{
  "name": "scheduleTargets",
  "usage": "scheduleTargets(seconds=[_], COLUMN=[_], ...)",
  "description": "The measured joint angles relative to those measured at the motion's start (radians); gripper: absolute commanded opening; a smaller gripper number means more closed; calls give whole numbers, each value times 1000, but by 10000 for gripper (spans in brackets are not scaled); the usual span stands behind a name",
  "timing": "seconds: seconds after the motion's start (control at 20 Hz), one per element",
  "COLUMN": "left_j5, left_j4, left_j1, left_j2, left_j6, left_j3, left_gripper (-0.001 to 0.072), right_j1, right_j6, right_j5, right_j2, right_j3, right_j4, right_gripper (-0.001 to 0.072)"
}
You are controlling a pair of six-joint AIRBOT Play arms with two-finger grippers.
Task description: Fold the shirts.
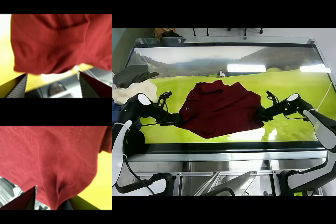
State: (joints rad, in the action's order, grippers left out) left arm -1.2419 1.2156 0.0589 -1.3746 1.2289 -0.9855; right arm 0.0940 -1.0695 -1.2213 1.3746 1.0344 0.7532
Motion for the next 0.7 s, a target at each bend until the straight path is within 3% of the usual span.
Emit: scheduleTargets(seconds=[0.15, 0.2, 0.25, 0.3, 0.35, 0.45, 0.5, 0.7], left_j5=[84, 107, 119, 132, 138, 140, 139, 85], left_j4=[39, 59, 77, 98, 116, 143, 151, 166], left_j1=[-44, -60, -73, -87, -97, -111, -113, -96], left_j2=[-16, -27, -39, -54, -67, -90, -97, -110], left_j6=[-3, -3, 2, 13, 22, 40, 46, 66], left_j3=[3, 2, -3, -13, -27, -70, -93, -207], left_gripper=[702, 627, 419, 230, 91, 34, 17, 15], right_j1=[-2, -2, -2, -2, -2, -2, -2, -3], right_j6=[0, 0, 0, 1, 1, 1, 1, 18], right_j5=[2, 2, 3, 9, 16, 16, 14, -11], right_j2=[1, 1, 1, 1, 2, 2, 0, -33], right_j3=[0, 0, 0, 0, -1, -1, -1, -1], right_j4=[-5, -6, -6, 2, 16, 17, 16, 16], right_gripper=[429, 428, 376, 191, 153, 134, 34, 19])
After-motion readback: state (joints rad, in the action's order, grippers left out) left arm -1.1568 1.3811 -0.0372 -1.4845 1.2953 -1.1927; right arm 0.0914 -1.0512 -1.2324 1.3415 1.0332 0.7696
